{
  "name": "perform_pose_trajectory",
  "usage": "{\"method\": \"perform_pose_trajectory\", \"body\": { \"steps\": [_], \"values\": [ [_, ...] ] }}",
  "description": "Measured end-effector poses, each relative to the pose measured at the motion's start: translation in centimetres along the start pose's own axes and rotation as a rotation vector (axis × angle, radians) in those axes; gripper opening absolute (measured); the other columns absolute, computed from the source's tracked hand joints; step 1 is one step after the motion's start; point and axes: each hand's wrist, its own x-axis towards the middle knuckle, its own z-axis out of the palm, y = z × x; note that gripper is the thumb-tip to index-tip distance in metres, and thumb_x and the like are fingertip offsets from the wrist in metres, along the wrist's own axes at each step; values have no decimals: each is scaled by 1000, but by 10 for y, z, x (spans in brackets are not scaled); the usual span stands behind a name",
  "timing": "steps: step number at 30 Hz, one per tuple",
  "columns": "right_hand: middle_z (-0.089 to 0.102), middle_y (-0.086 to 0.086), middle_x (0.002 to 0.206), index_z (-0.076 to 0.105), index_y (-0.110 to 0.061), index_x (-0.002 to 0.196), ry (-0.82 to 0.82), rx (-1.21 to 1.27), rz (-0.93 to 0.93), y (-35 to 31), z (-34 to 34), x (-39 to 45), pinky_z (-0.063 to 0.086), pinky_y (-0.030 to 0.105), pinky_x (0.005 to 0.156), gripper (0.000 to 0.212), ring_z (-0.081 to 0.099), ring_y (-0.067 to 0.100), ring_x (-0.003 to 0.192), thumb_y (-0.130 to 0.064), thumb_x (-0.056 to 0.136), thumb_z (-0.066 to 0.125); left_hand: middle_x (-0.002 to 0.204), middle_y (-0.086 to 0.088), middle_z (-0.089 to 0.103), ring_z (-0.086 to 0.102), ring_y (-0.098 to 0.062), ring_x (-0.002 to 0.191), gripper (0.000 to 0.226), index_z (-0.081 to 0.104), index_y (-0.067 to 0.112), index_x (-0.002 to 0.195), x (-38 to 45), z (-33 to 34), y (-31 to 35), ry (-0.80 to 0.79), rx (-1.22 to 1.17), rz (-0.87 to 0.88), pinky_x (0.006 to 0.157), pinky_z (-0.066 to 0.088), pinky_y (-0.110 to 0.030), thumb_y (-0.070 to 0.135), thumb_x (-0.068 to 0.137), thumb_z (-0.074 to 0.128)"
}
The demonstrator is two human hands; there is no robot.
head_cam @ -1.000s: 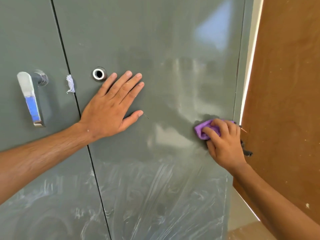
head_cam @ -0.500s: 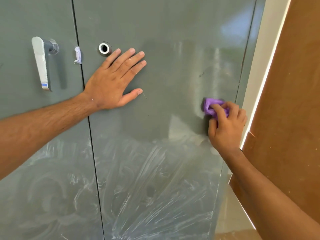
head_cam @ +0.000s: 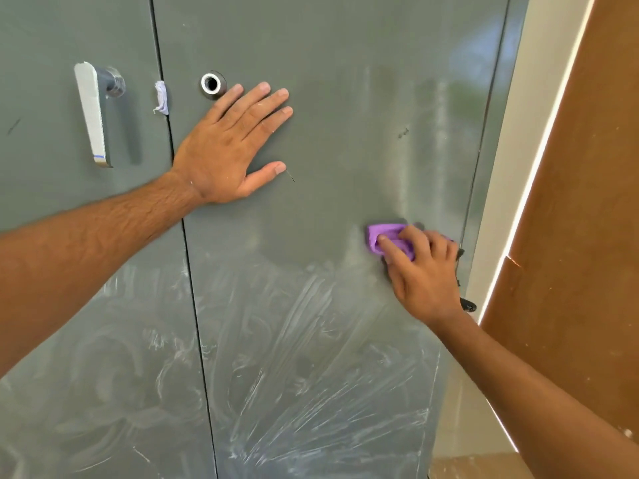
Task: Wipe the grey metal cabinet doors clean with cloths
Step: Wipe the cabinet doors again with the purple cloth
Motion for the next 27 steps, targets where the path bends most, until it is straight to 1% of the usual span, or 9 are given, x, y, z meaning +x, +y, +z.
{"method": "perform_pose_trajectory", "body": {
  "steps": [2,3,8,14,16,19,21,24,27],
  "values": [
    [50,13,131,57,-22,132,-121,-10,-264,18,-6,-20,41,47,81,37,51,40,105,-30,95,60,171,-9,23,19,-29,159,73,28,10,163,-1,-1,0,0,-2,-3,128,18,-54,54,106,42],
    [49,13,130,56,-22,130,-126,-28,-279,29,-10,-20,41,47,80,36,53,40,101,-31,96,59,171,-9,23,19,-30,159,73,28,10,163,-2,-1,2,-2,-3,0,128,17,-54,54,106,42],
    [54,20,128,61,-18,129,93,-10,293,2,-6,12,36,44,84,30,47,39,107,-23,100,59,171,-10,23,18,-30,159,73,27,9,163,-6,-9,6,-8,15,15,128,17,-54,54,106,41],
    [48,14,129,53,-23,134,-89,-23,-182,2,-13,-22,39,45,80,39,49,38,102,-25,96,62,172,-10,21,18,-31,159,74,25,8,163,-6,-11,6,-10,33,21,128,16,-54,54,107,39],
    [52,16,127,54,-22,132,-99,-32,-107,5,-16,-15,43,47,79,37,52,40,100,-24,96,62,172,-10,21,18,-31,159,74,25,8,163,-5,-12,6,-12,40,25,128,16,-54,54,107,39],
    [55,21,128,56,-19,131,-16,23,248,-19,-11,-10,43,50,83,36,50,42,106,-21,96,63,172,-11,21,18,-31,159,74,25,9,163,-7,-13,6,-8,41,21,128,17,-55,54,107,39],
    [56,21,129,56,-20,130,-44,37,181,-32,-7,-22,42,49,84,38,50,42,106,-21,93,66,172,-10,21,18,-31,159,74,25,8,163,-6,-14,5,-10,37,30,128,17,-54,54,107,38],
    [56,20,127,53,-22,130,-262,31,-181,-10,-21,-43,47,50,82,41,54,42,102,-24,91,67,172,-10,21,17,-30,159,74,25,9,163,-6,-15,4,-5,13,35,129,15,-54,54,107,37],
    [56,22,127,57,-17,122,-199,-15,46,13,-35,-21,47,53,83,29,53,45,102,-20,94,61,172,-10,21,17,-30,159,73,25,9,163,-7,-13,5,11,8,28,128,16,-54,54,107,37]
  ]
}}
